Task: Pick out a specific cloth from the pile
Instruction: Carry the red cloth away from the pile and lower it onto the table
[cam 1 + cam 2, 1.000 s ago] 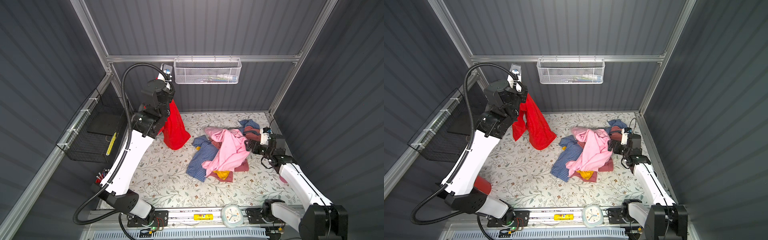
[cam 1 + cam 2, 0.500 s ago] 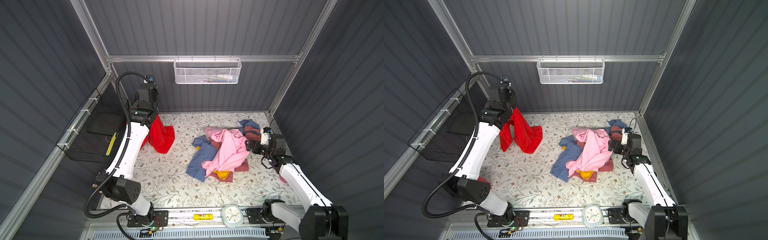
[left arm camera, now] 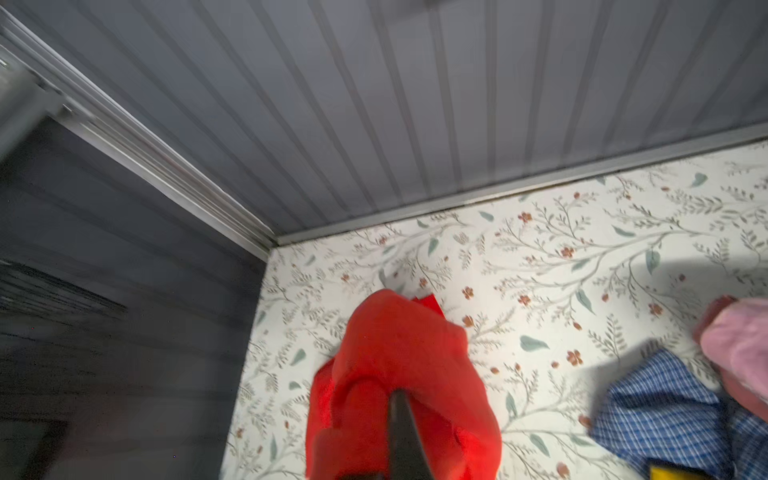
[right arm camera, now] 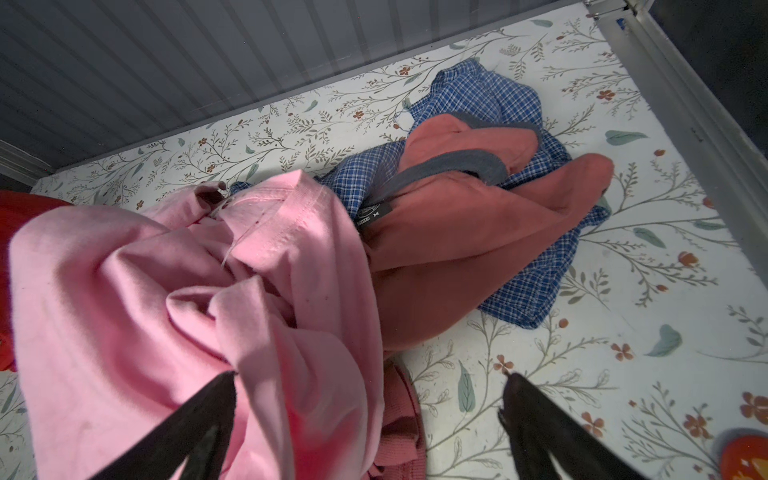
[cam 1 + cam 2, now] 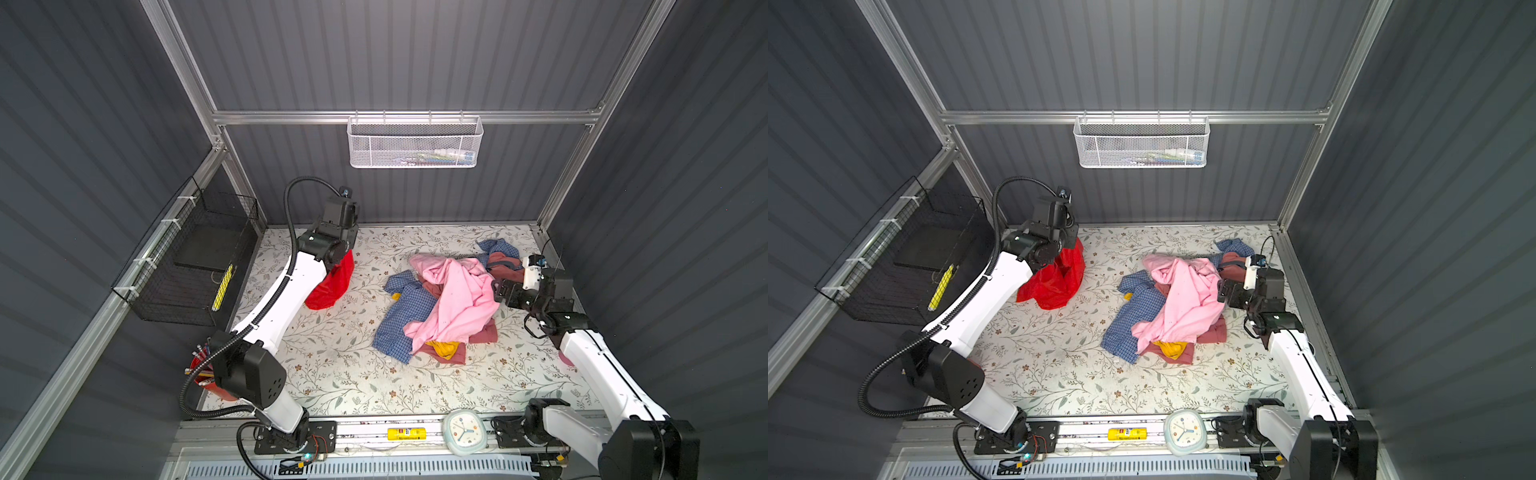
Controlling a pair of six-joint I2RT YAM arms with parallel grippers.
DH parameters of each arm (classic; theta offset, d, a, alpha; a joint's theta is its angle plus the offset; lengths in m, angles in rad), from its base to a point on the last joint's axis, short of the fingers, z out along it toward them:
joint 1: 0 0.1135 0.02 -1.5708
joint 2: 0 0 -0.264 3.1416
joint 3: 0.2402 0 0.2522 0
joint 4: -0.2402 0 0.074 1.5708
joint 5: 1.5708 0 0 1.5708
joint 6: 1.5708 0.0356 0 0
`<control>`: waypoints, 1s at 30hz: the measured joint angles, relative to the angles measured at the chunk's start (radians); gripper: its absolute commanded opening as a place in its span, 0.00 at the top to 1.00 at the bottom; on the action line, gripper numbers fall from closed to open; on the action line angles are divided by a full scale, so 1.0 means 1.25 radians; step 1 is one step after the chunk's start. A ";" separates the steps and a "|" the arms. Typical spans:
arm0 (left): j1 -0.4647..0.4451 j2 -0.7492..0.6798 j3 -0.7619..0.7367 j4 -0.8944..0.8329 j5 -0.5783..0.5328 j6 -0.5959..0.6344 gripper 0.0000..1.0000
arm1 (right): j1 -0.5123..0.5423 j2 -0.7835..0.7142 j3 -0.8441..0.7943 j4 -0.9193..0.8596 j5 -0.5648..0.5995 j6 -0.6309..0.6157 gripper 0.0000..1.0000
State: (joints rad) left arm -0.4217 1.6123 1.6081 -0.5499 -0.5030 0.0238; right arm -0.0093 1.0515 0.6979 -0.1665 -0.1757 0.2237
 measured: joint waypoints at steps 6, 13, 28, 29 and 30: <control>0.034 0.000 -0.057 0.010 0.133 -0.141 1.00 | 0.000 0.001 0.000 -0.002 -0.002 0.000 0.01; 0.175 0.000 -0.146 0.033 0.243 -0.248 1.00 | 0.000 0.001 0.000 -0.008 -0.004 -0.001 0.01; 0.265 0.175 -0.198 0.037 0.279 -0.275 0.90 | 0.000 0.000 -0.005 -0.012 -0.016 0.000 0.01; 0.265 0.188 -0.198 0.032 0.273 -0.279 0.86 | 0.000 0.000 -0.005 -0.012 -0.016 0.000 0.01; 0.265 0.203 -0.198 0.026 0.266 -0.286 0.75 | 0.000 -0.002 -0.006 -0.012 -0.016 0.000 0.01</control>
State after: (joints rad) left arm -0.0910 1.8660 1.3605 -0.5171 -0.1711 -0.3332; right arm -0.0093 1.0496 0.6899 -0.1814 -0.1959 0.2234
